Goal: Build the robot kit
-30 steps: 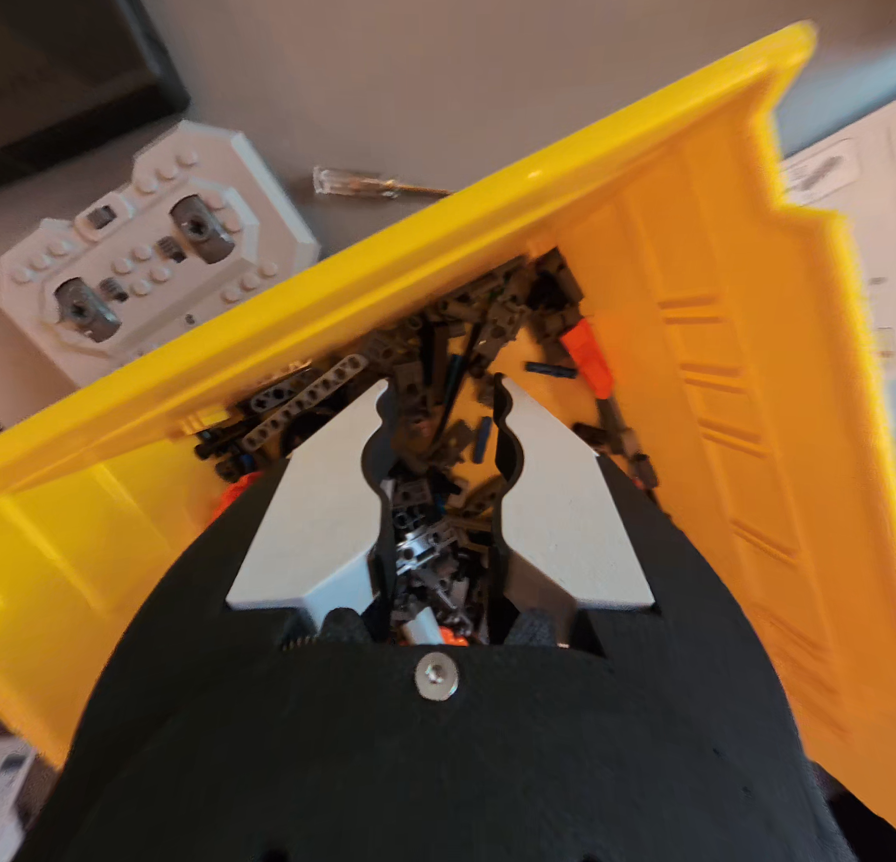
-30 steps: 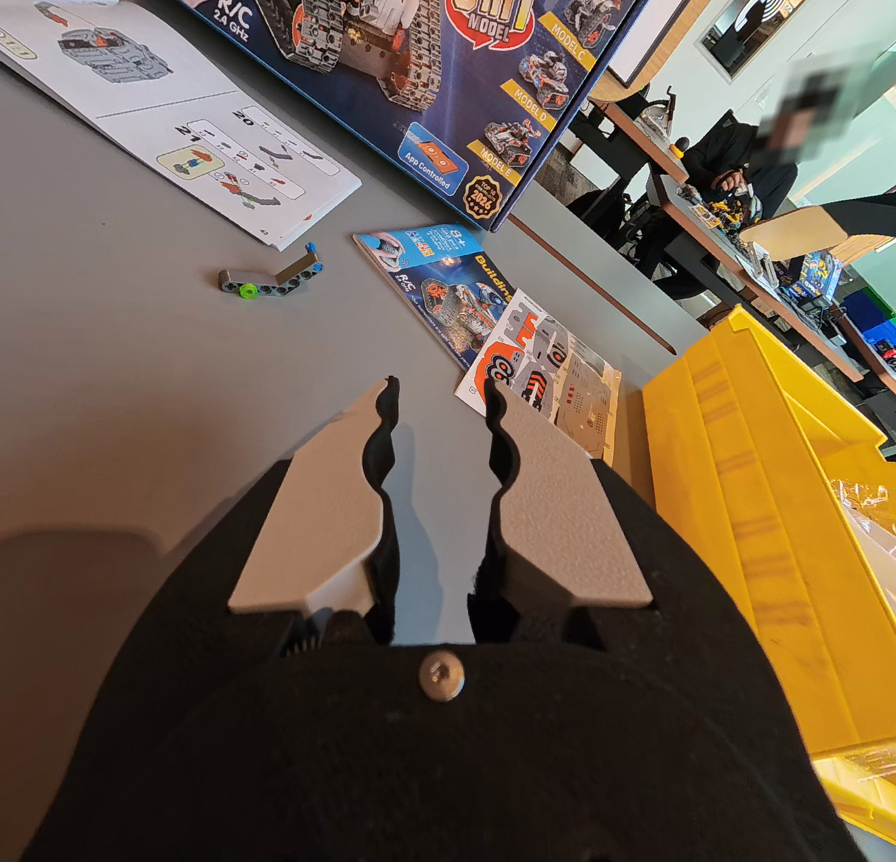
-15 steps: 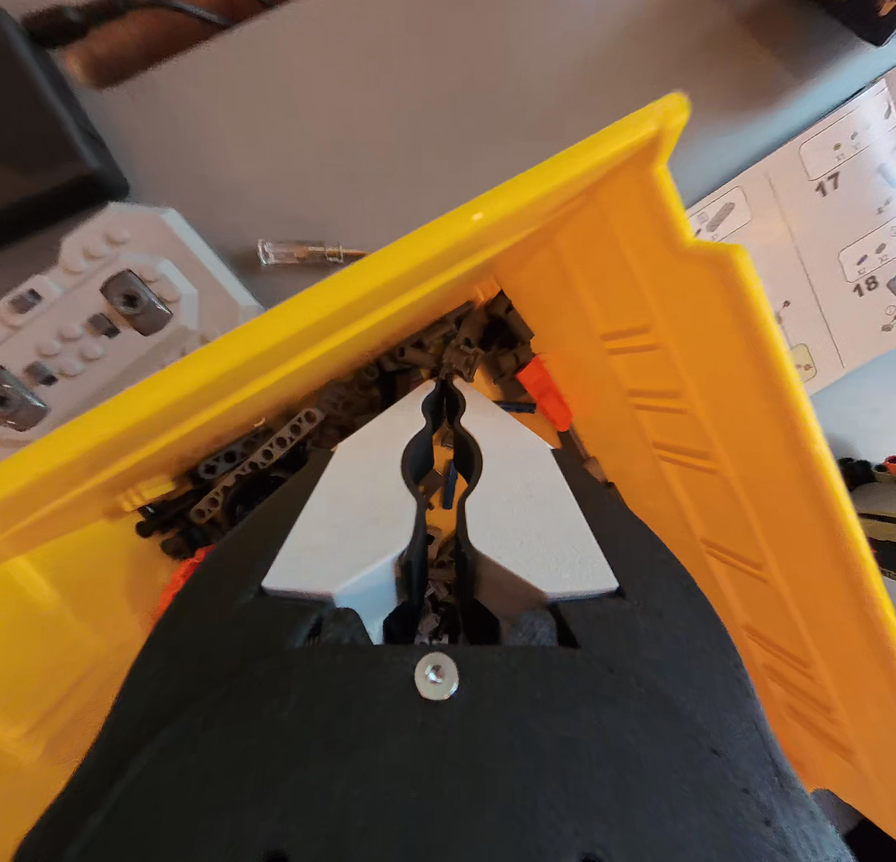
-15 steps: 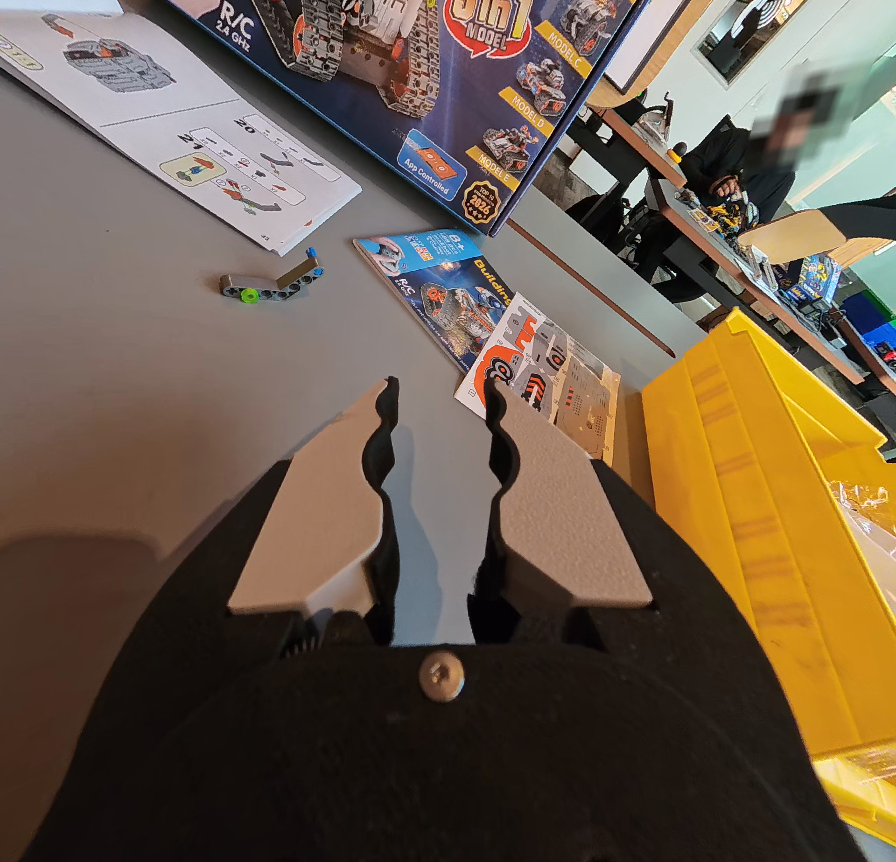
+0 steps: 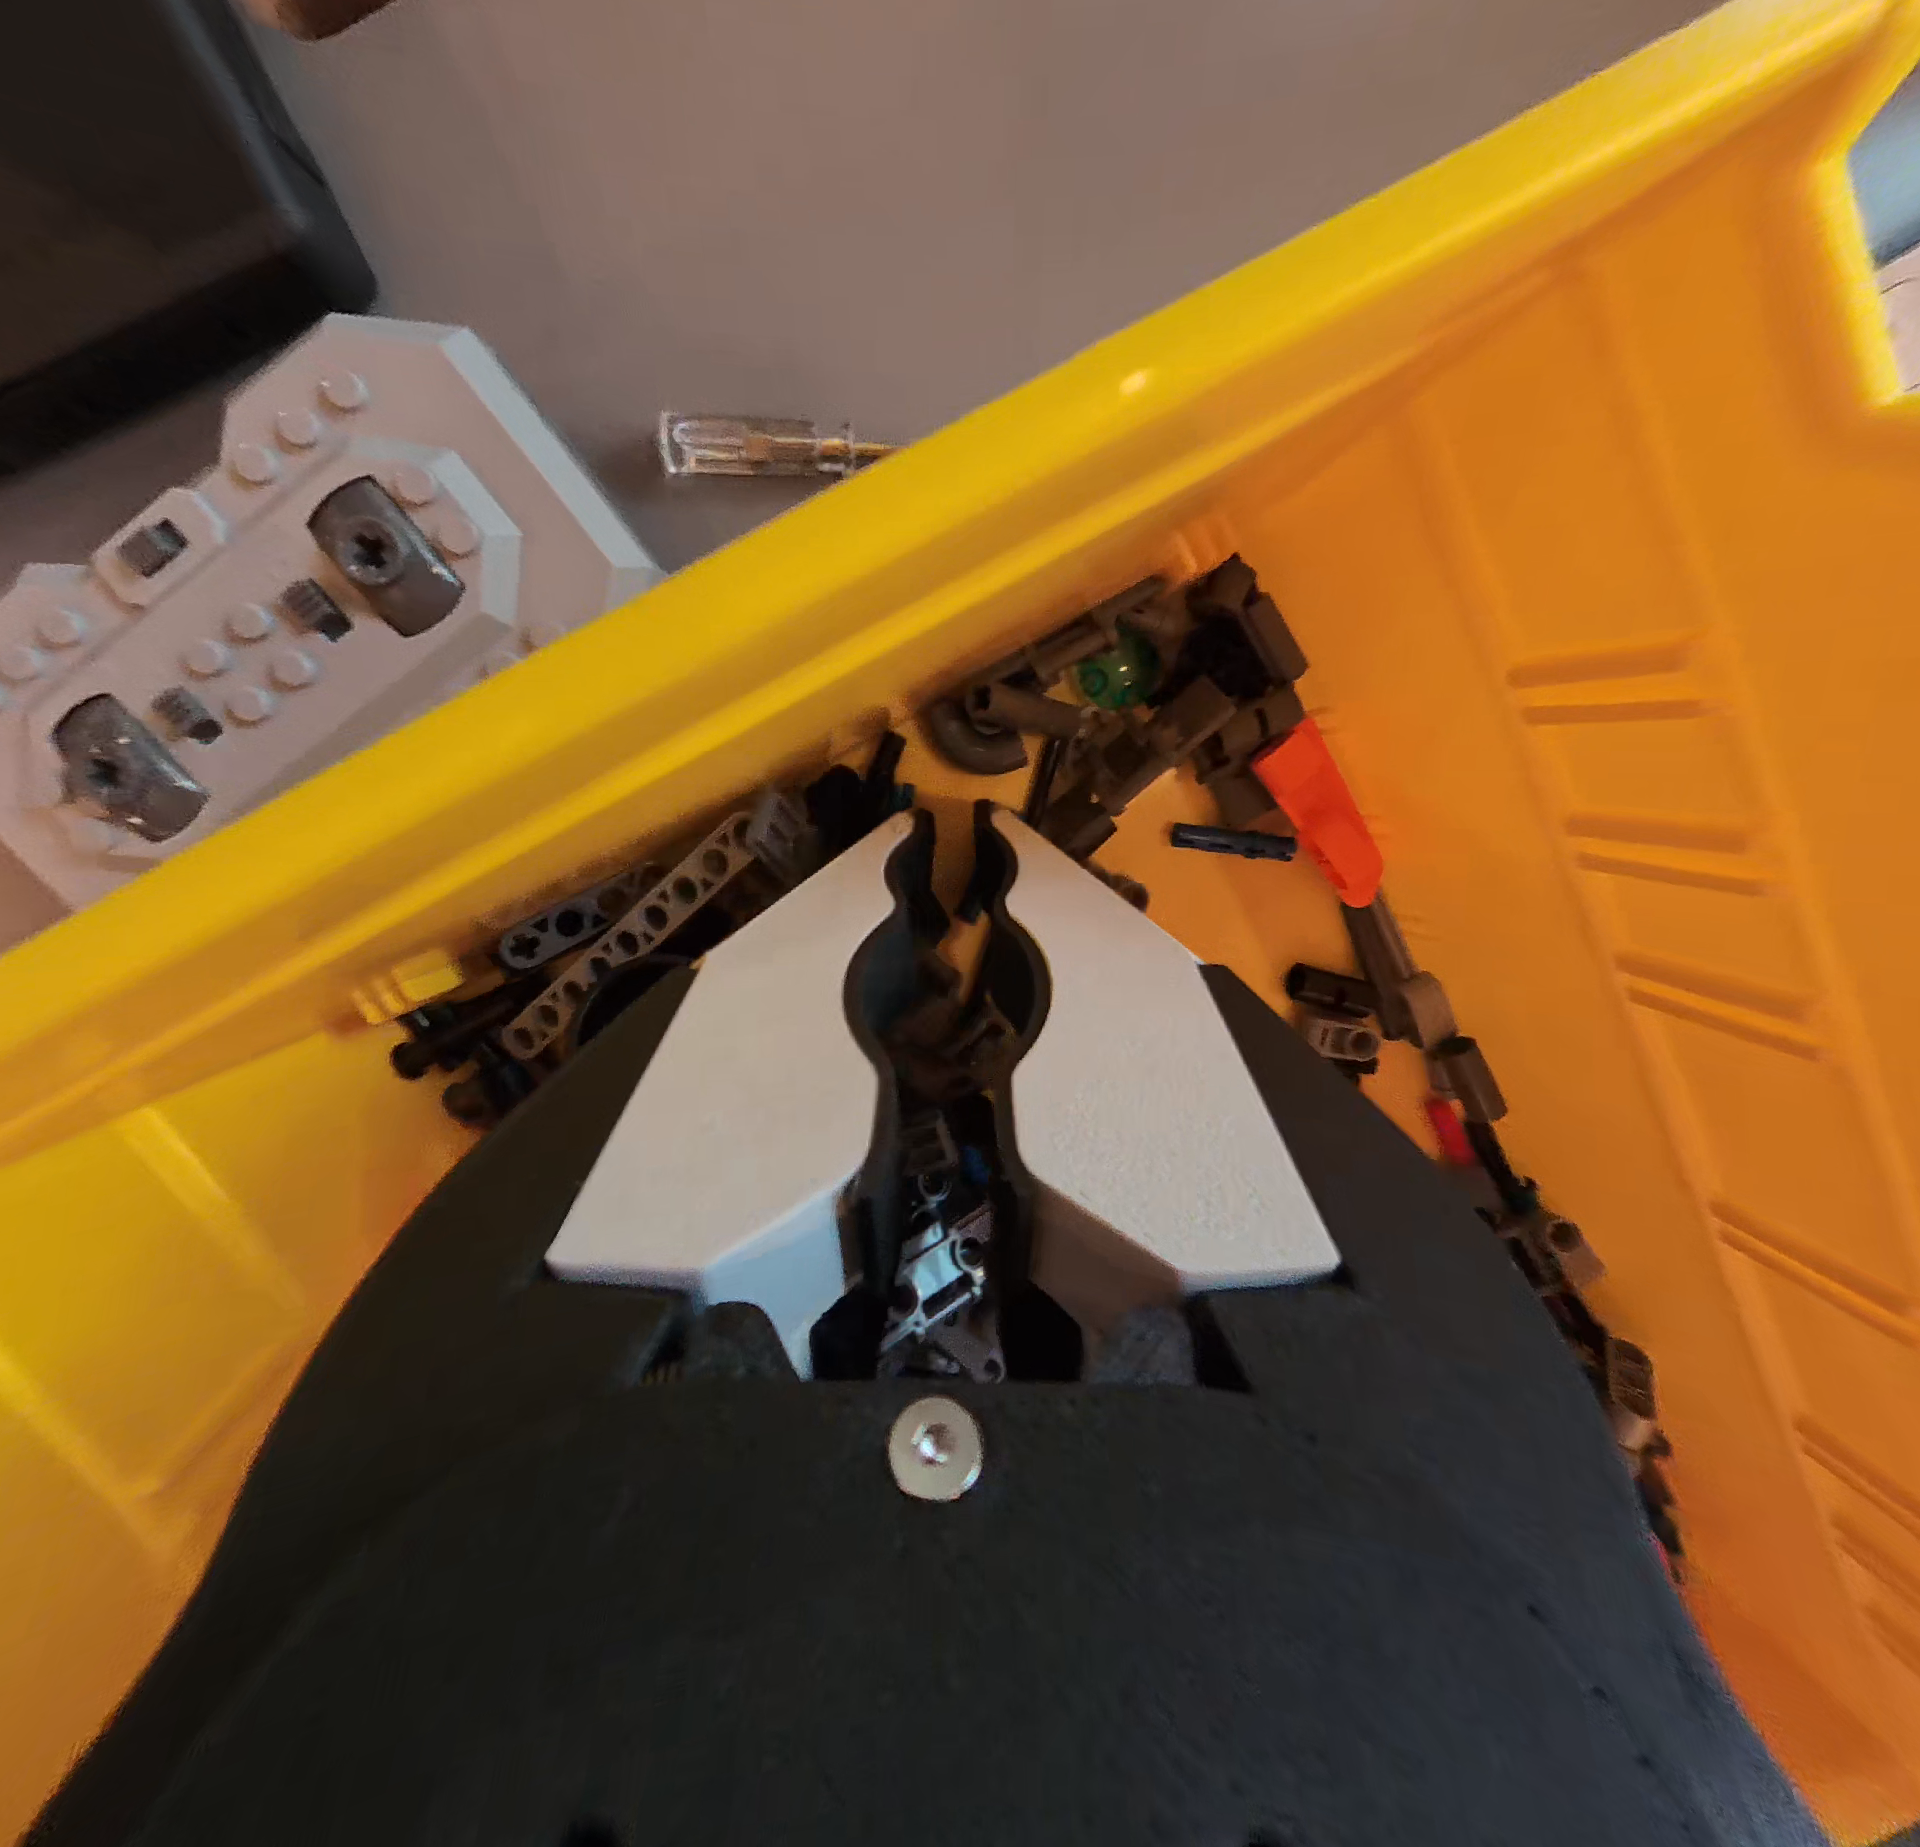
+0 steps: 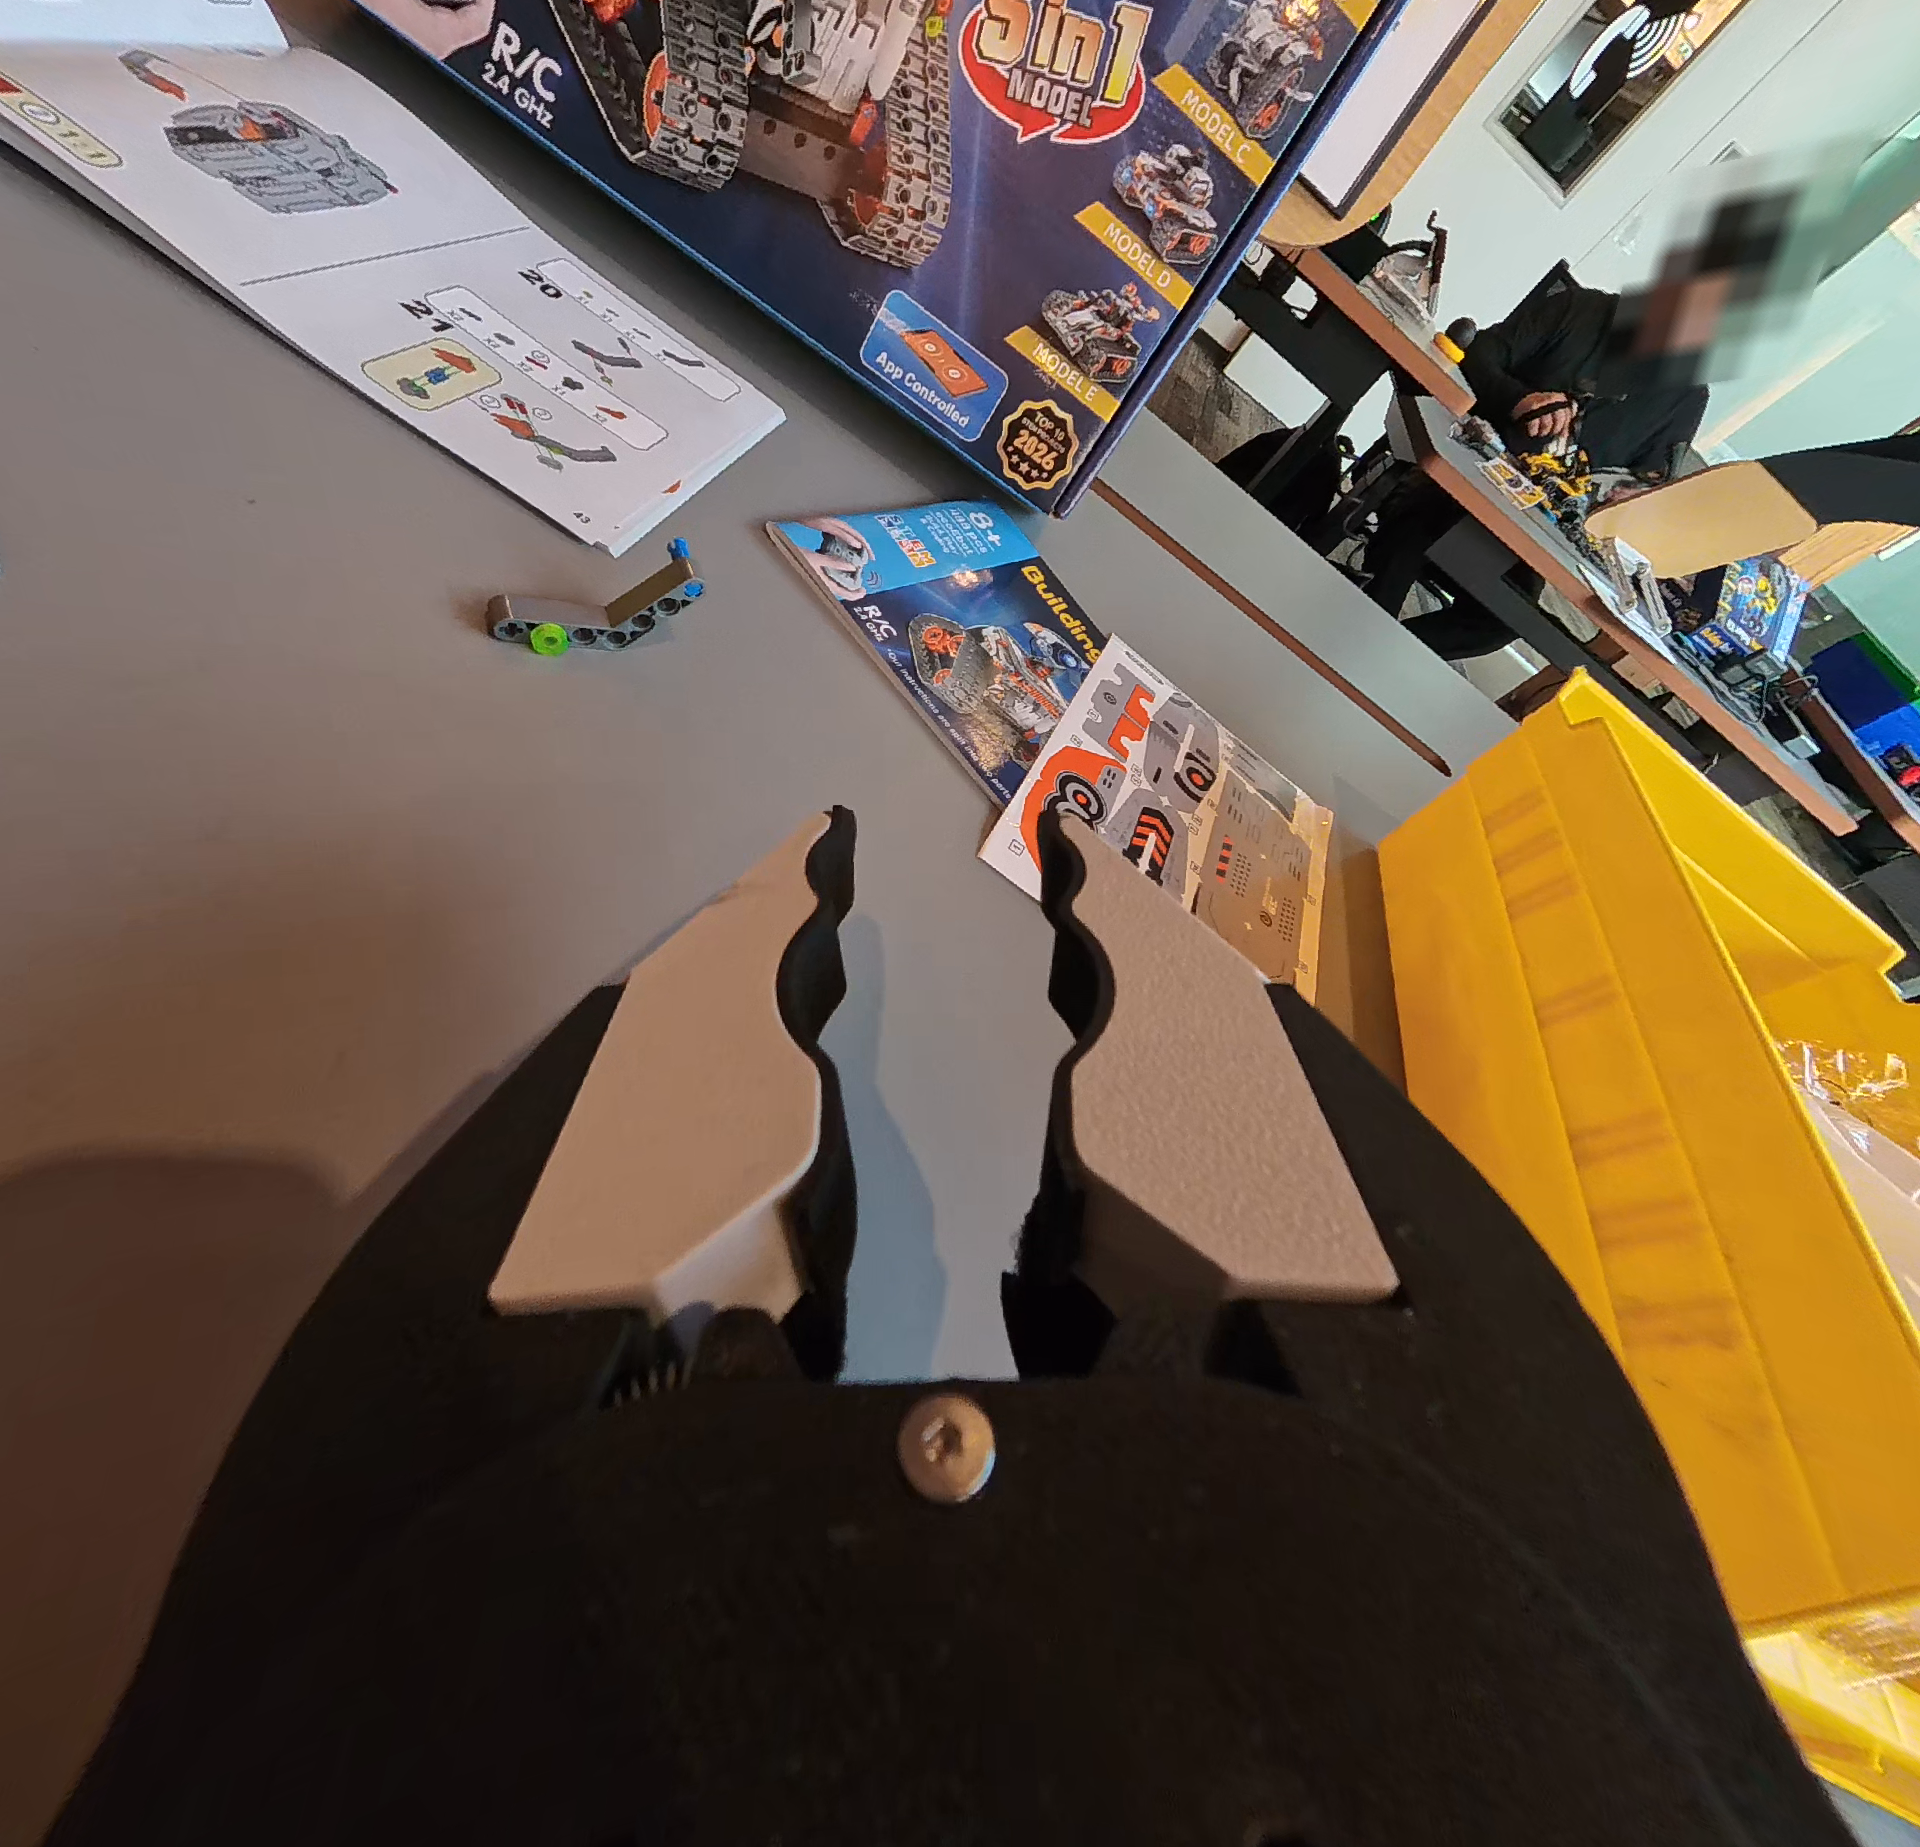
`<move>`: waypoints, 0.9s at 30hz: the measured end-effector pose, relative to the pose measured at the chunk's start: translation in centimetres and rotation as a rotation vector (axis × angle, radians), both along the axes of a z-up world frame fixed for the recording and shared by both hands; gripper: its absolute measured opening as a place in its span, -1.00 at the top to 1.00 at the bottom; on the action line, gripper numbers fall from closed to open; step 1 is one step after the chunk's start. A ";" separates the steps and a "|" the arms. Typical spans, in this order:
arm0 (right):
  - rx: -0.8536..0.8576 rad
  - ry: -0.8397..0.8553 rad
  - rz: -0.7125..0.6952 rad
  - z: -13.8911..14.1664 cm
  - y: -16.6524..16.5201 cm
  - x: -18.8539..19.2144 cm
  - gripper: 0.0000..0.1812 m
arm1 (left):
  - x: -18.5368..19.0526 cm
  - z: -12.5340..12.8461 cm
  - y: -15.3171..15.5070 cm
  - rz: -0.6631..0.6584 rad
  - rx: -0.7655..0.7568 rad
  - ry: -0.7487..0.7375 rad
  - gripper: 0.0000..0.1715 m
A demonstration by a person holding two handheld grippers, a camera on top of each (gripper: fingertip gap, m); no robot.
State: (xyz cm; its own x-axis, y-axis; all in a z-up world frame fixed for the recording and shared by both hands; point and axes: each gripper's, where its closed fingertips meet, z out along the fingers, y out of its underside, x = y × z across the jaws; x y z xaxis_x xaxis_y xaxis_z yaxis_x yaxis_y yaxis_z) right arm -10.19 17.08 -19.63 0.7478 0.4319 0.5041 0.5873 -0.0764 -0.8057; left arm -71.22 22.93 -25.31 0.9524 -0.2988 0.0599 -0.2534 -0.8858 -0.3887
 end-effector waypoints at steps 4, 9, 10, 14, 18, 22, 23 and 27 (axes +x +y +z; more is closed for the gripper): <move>-0.004 -0.002 0.003 -0.1 0.0 -0.1 0.61 | -0.3 -0.2 -0.1 0.009 -0.009 0.020 0.88; -0.006 -0.001 0.005 -0.1 0.0 -0.1 0.61 | -1.2 0.4 0.3 0.052 0.018 0.007 0.85; -0.006 -0.001 0.005 -0.1 0.0 -0.1 0.61 | -1.3 0.5 0.3 0.061 0.022 -0.002 0.85; -0.013 -0.003 0.008 -0.3 0.0 -0.1 0.61 | -1.7 0.6 0.3 0.098 0.015 -0.050 0.88; -0.021 -0.006 0.009 -0.4 0.0 -0.2 0.61 | -1.7 0.6 0.4 0.107 0.014 -0.064 0.88; -0.025 -0.008 0.011 -0.5 0.1 -0.2 0.61 | -2.1 0.0 0.4 0.114 0.007 -0.018 0.87; -0.025 -0.008 0.011 -0.5 0.1 -0.2 0.61 | -2.1 0.0 0.4 0.110 0.009 -0.004 0.88; -0.027 -0.007 0.013 -0.6 0.0 -0.2 0.61 | -2.0 -0.4 0.4 0.105 0.000 0.013 0.88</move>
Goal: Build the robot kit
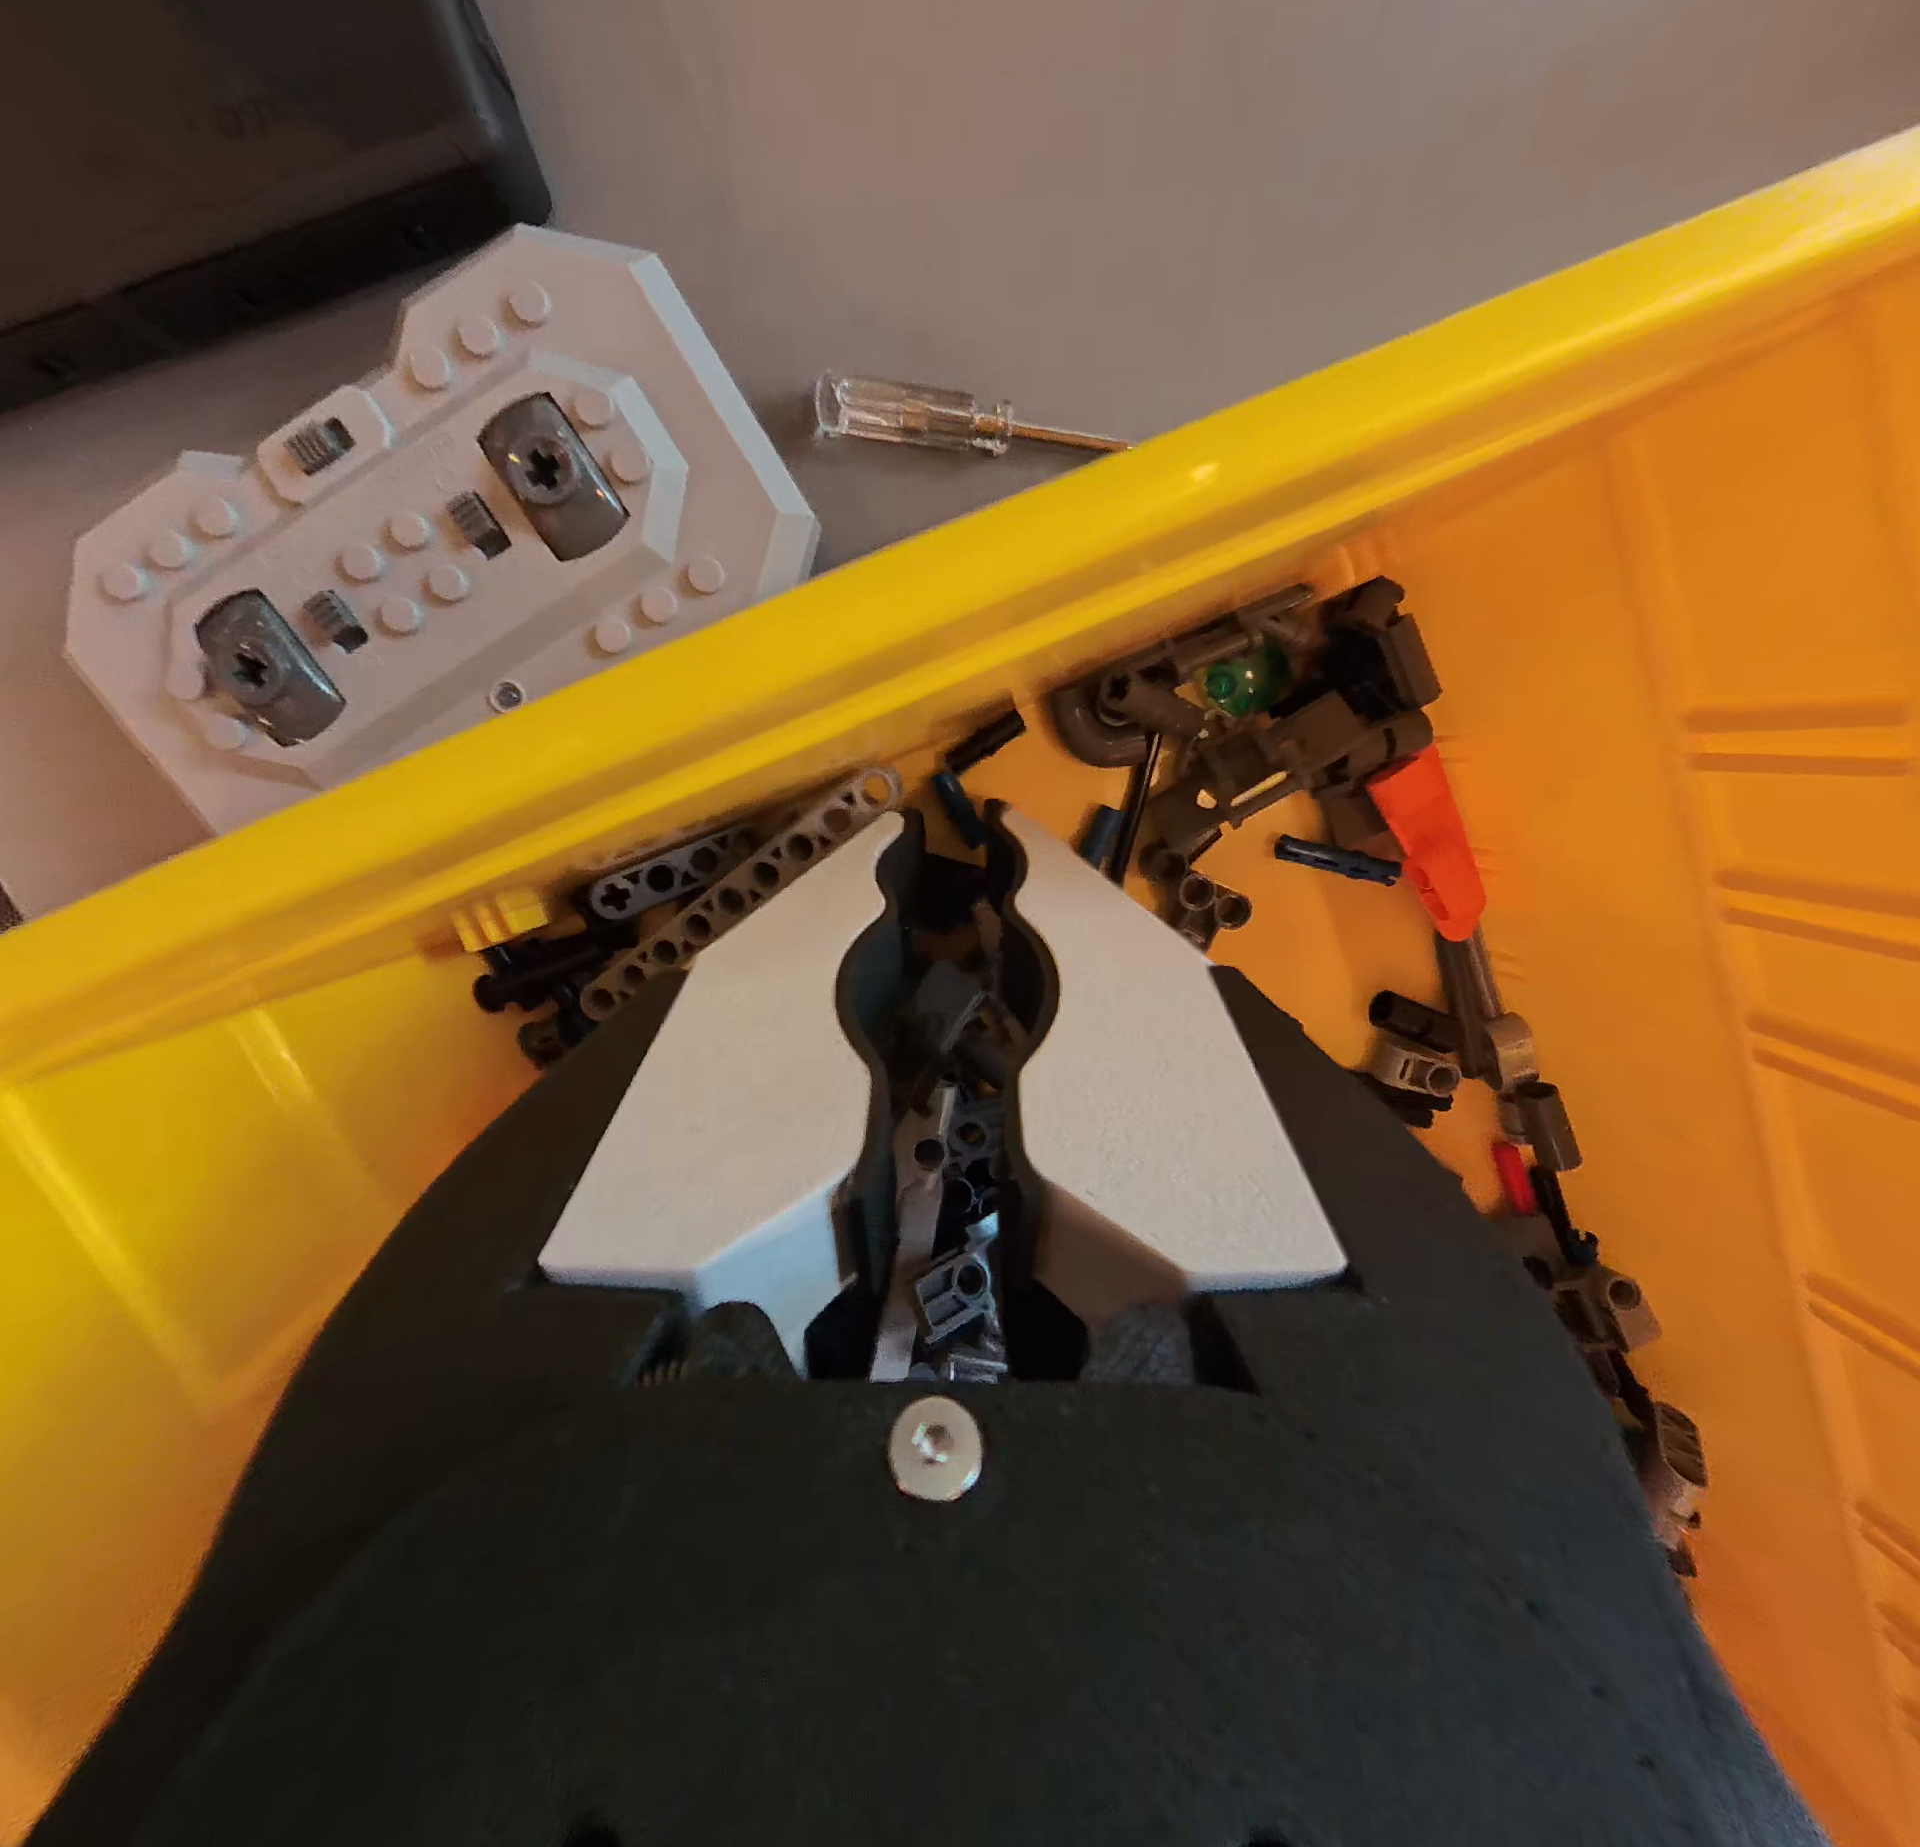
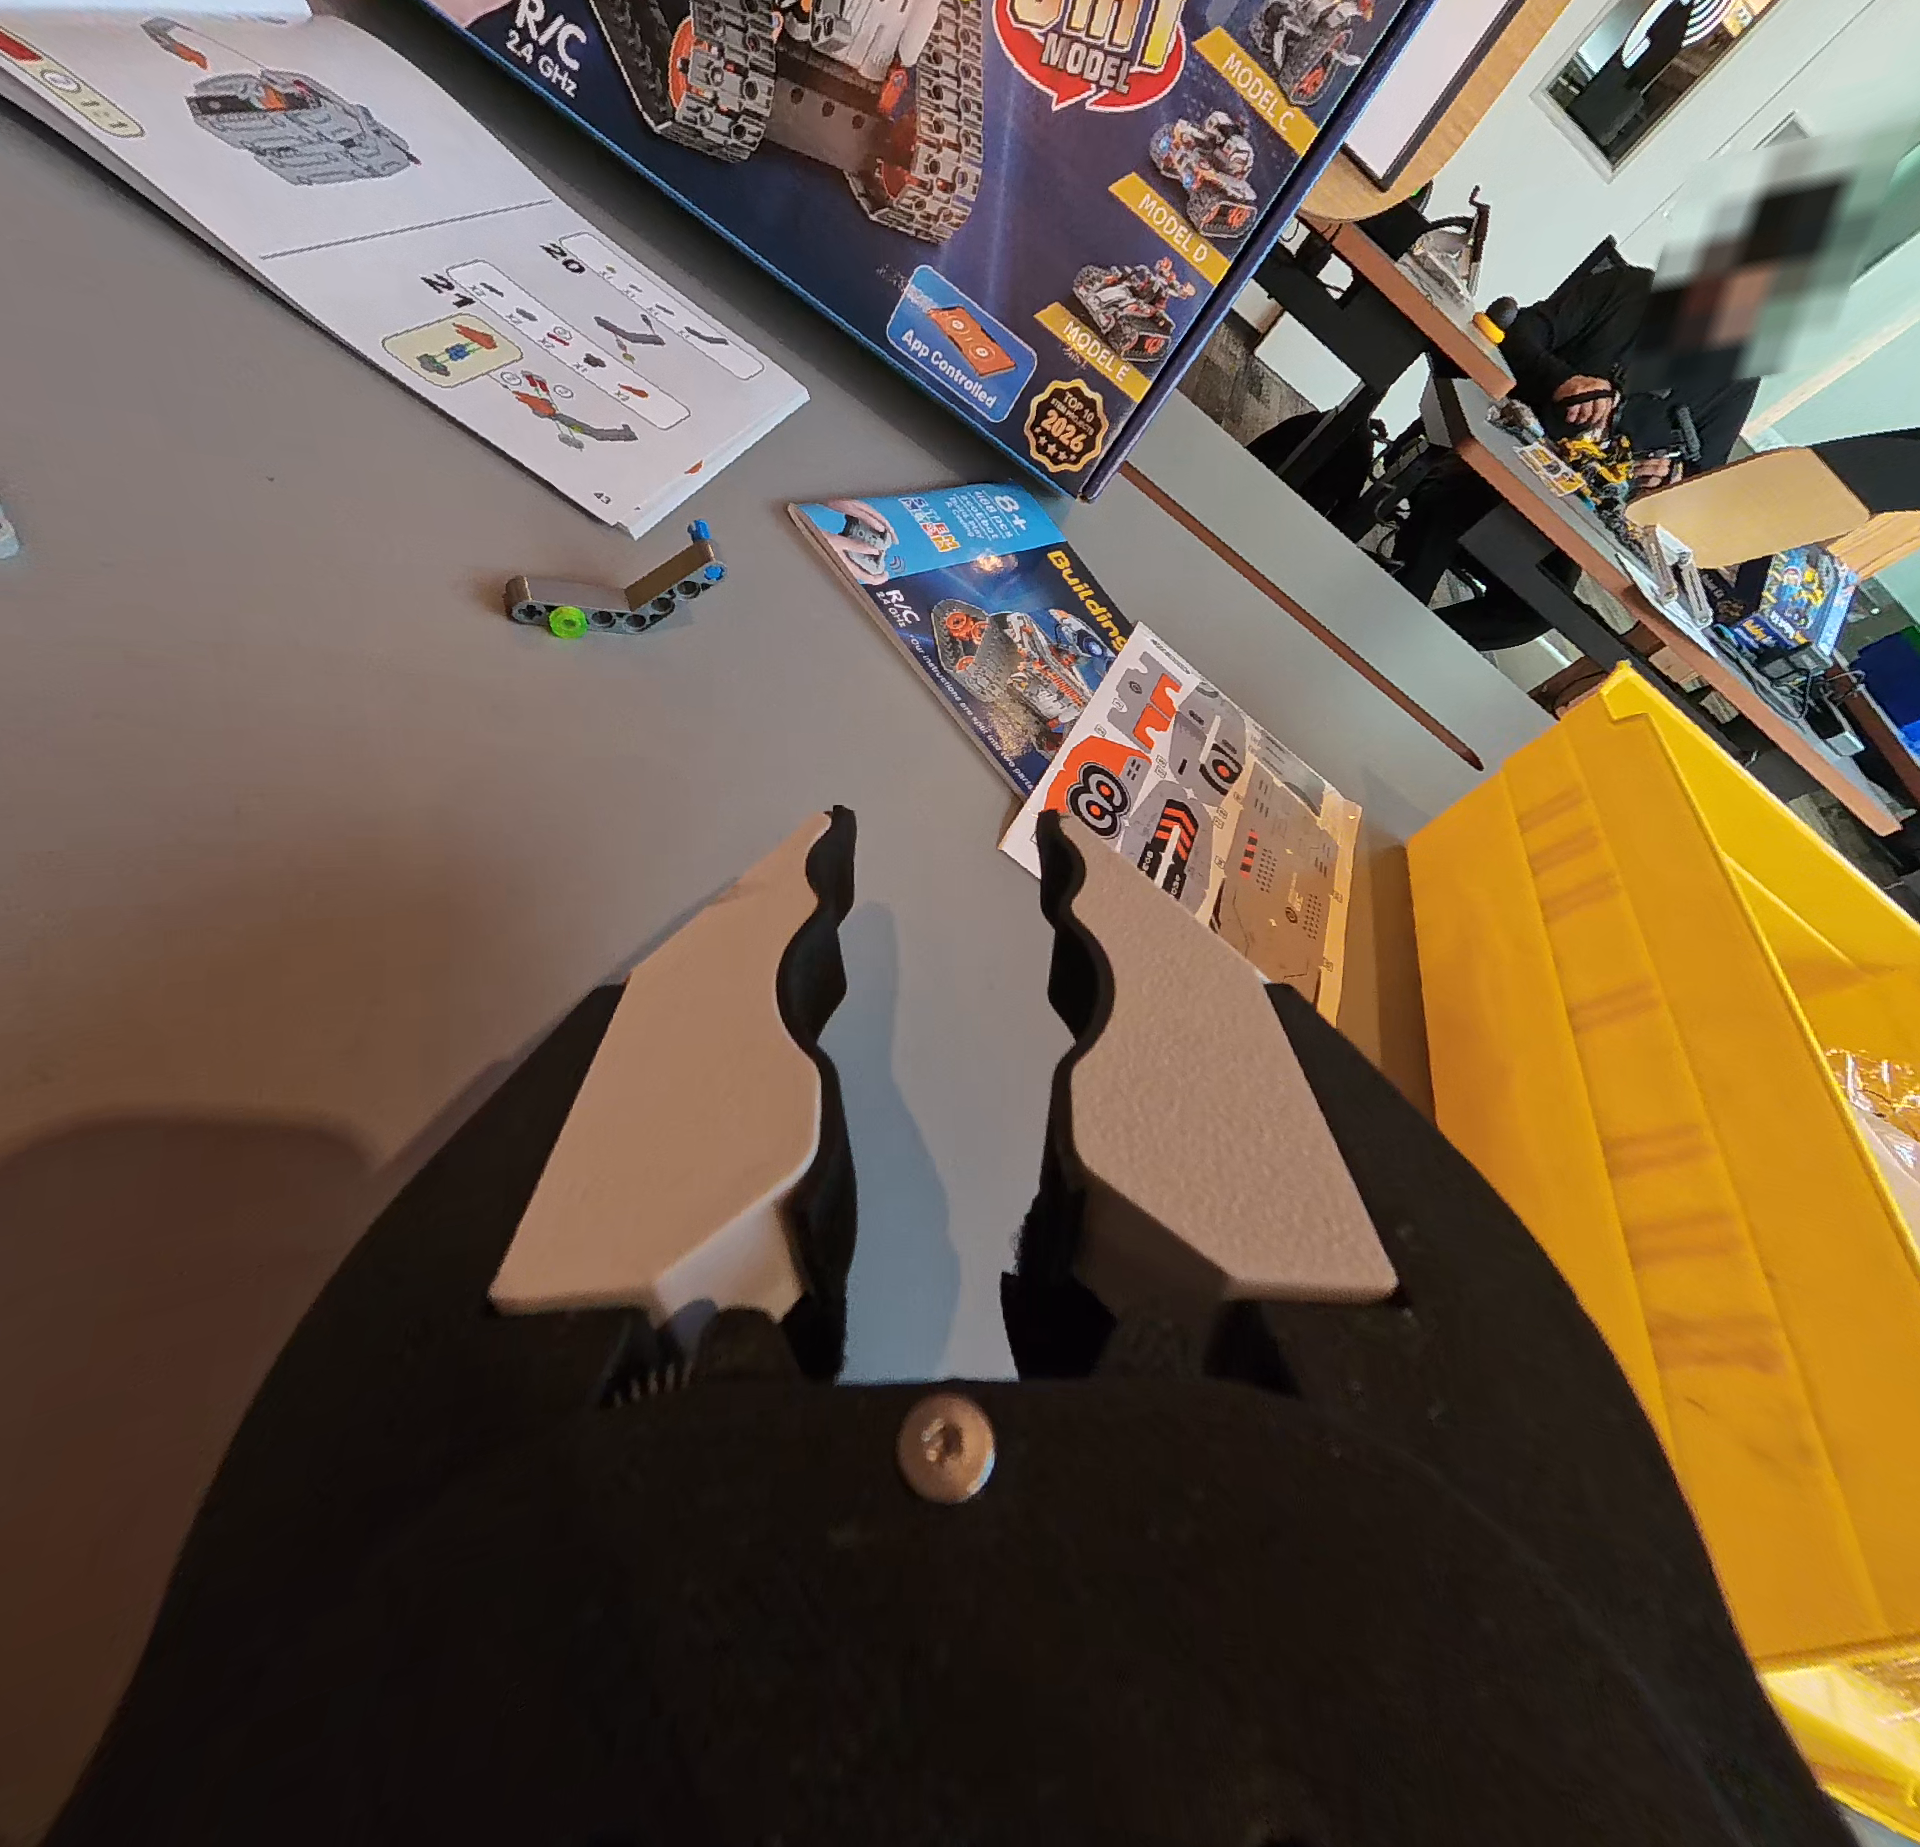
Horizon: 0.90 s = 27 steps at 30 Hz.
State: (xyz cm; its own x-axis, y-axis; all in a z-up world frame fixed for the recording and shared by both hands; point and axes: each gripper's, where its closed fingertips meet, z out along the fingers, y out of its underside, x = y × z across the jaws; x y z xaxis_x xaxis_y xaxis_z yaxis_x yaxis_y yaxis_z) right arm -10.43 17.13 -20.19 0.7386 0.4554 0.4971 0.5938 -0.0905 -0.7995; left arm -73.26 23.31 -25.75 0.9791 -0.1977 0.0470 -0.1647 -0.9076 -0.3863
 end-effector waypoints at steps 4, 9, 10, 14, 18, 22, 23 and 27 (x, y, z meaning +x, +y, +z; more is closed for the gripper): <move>0.002 -0.003 0.000 0.0 0.0 0.0 0.61 | -0.4 -0.1 0.1 -0.031 0.013 0.063 0.97; 0.009 0.003 -0.003 0.2 0.0 0.1 0.61 | 0.7 0.3 -0.5 -0.111 0.000 0.034 0.97; 0.012 0.004 -0.004 0.2 0.0 0.1 0.61 | 1.1 0.9 -0.6 -0.116 0.005 -0.007 0.97; 0.025 0.014 -0.004 0.5 0.0 0.2 0.61 | 2.7 5.1 -1.0 -0.181 0.102 -0.090 0.97; 0.035 0.033 0.009 0.9 -0.2 0.0 0.61 | 12.3 13.2 -5.3 -0.438 0.231 -0.341 0.97; 0.049 0.065 0.040 1.5 -0.4 -0.5 0.61 | 23.1 17.3 -13.4 -0.739 0.265 -0.424 0.97; 0.049 0.073 0.050 1.5 -0.5 -0.7 0.61 | 25.3 17.4 -15.1 -0.797 0.269 -0.404 0.97; 0.065 0.083 0.101 2.0 -1.0 -1.6 0.61 | 31.8 16.2 -19.9 -0.935 0.326 -0.283 0.97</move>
